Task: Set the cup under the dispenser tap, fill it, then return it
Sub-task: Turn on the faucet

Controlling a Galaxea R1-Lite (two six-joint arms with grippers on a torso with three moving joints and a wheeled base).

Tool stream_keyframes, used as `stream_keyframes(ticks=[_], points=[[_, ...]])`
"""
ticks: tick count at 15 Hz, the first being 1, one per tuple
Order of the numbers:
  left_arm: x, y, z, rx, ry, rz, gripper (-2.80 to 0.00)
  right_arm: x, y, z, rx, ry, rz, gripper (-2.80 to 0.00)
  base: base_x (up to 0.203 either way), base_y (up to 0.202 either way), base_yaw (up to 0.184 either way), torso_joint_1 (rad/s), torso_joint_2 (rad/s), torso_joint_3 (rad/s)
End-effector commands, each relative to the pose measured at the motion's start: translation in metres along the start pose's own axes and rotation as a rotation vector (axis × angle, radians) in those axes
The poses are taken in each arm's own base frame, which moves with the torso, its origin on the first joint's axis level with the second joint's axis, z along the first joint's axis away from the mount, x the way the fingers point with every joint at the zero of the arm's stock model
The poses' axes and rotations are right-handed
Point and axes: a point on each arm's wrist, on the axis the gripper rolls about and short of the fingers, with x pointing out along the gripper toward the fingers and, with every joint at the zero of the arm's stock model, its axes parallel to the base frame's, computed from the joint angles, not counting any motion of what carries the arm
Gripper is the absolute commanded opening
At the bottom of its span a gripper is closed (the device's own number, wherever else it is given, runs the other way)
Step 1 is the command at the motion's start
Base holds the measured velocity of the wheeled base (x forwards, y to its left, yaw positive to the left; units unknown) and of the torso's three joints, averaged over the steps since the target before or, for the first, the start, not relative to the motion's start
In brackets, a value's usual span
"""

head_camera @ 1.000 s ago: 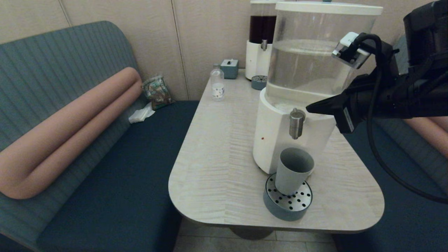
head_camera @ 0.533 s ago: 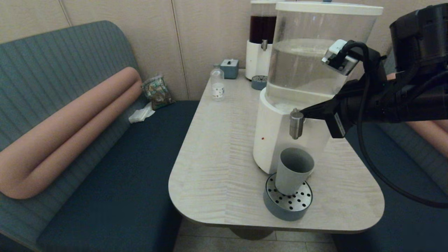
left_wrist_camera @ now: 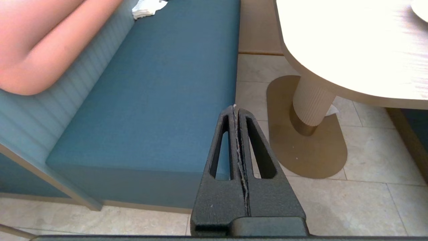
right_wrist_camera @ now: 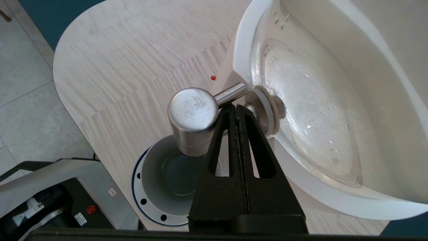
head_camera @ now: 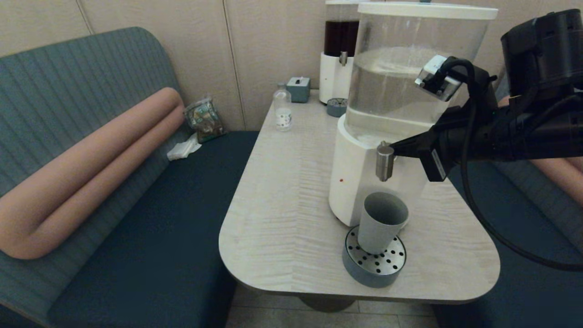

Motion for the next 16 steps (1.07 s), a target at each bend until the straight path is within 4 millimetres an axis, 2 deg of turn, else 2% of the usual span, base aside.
stream_keyframes(ticks=[1, 16], points=[[0.000, 0.000, 0.000, 0.000, 0.001, 0.001, -2.80, 0.003, 0.001, -0.001, -0.003, 0.003, 0.012, -2.80, 0.000, 0.000, 0.000, 0.000, 0.00, 0.000], [0.000, 0.000, 0.000, 0.000, 0.001, 0.001, -2.80, -0.017, -0.006, -0.004, 0.012, -0.032, -0.038, -2.80, 0.000, 0.000, 0.000, 0.000, 0.00, 0.000]])
